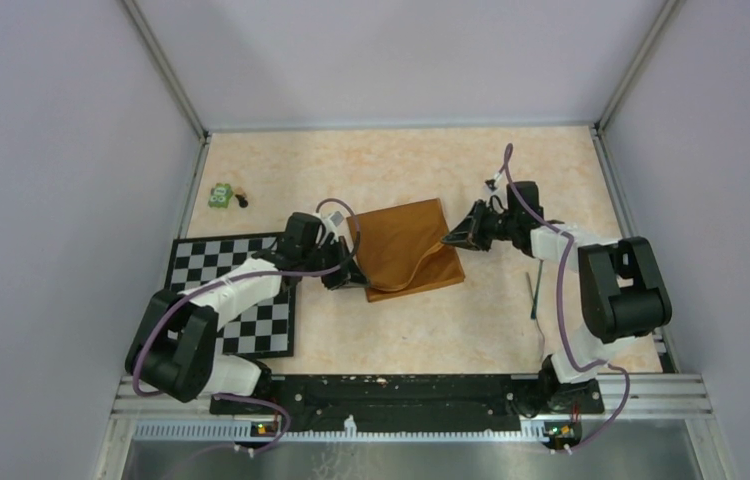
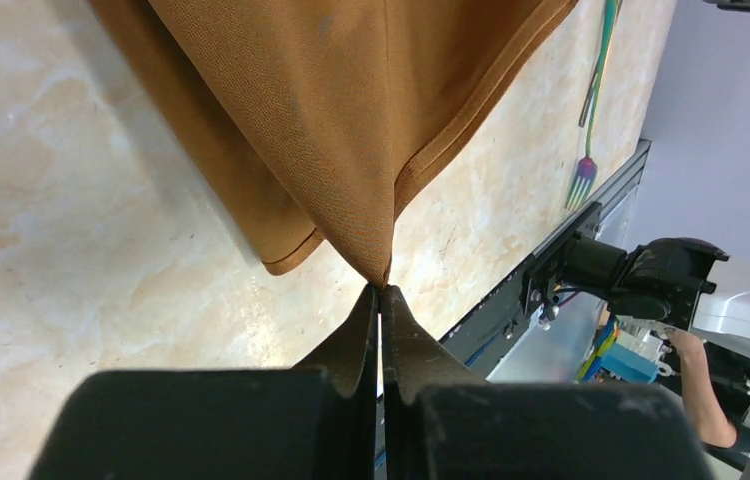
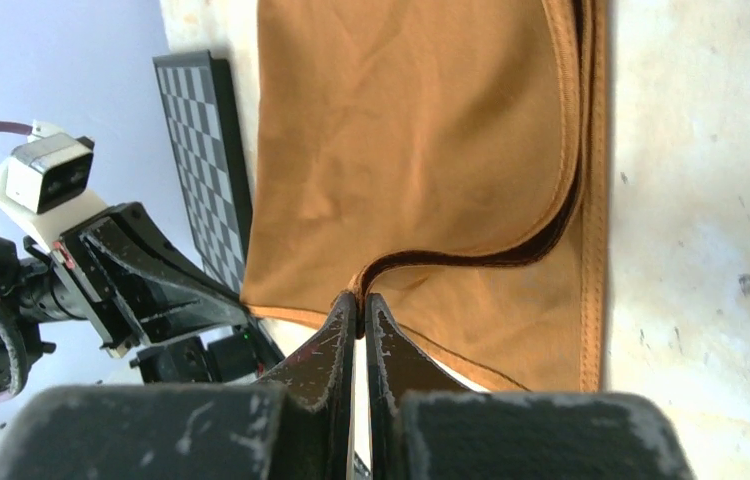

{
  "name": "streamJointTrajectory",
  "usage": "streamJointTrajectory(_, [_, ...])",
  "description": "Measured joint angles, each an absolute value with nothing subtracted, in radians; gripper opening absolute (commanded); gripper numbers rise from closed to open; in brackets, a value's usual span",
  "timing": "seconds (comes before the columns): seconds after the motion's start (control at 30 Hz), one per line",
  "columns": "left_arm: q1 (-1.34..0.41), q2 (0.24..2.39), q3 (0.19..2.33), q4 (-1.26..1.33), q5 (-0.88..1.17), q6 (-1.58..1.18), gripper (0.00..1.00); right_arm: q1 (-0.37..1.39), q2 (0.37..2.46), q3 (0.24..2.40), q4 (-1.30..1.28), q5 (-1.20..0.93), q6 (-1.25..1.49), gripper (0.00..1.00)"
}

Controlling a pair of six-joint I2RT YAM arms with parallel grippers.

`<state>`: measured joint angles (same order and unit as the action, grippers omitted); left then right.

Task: Fold the napkin into a case and place the utensils inside
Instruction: Smooth out the square-folded napkin at the center of the board.

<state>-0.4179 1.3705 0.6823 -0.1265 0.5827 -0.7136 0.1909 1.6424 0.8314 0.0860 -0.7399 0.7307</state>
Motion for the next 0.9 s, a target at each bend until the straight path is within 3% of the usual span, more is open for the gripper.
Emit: streamJointTrajectory(0.9, [-0.454, 1.437, 0.600, -0.054, 0.588, -0.730, 0.00, 0.145, 1.618, 0.739, 0.069, -0.722, 0.674, 0.00])
